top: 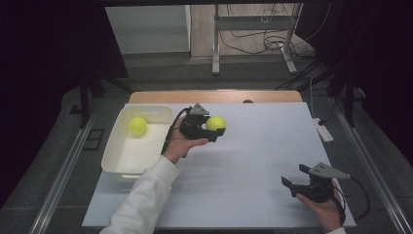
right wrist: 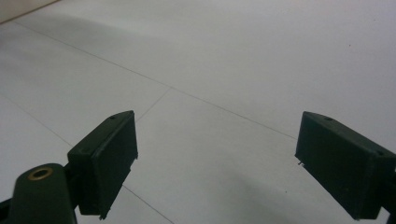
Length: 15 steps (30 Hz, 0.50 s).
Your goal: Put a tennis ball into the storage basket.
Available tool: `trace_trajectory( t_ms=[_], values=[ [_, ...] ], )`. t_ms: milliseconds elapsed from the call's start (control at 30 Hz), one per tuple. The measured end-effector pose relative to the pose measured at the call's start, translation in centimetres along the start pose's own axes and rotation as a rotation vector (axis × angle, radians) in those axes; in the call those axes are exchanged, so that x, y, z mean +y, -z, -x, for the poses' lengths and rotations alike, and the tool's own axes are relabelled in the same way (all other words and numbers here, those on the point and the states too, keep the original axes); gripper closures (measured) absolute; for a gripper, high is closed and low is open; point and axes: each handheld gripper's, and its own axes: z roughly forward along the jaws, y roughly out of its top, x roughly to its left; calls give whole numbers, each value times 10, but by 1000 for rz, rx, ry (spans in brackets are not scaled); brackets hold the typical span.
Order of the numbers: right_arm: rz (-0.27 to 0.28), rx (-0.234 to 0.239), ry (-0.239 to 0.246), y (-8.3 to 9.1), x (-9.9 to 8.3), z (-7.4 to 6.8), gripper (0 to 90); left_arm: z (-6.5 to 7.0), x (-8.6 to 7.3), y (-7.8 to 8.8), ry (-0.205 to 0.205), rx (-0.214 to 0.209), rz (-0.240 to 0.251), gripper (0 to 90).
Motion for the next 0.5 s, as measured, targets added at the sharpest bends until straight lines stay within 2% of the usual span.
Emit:
trace_trajectory(
  t_ms=[500],
  values=[
    [-2, -1, 2, 0, 0, 0, 130, -4, -7, 10, 14, 6, 13, 271]
  ],
)
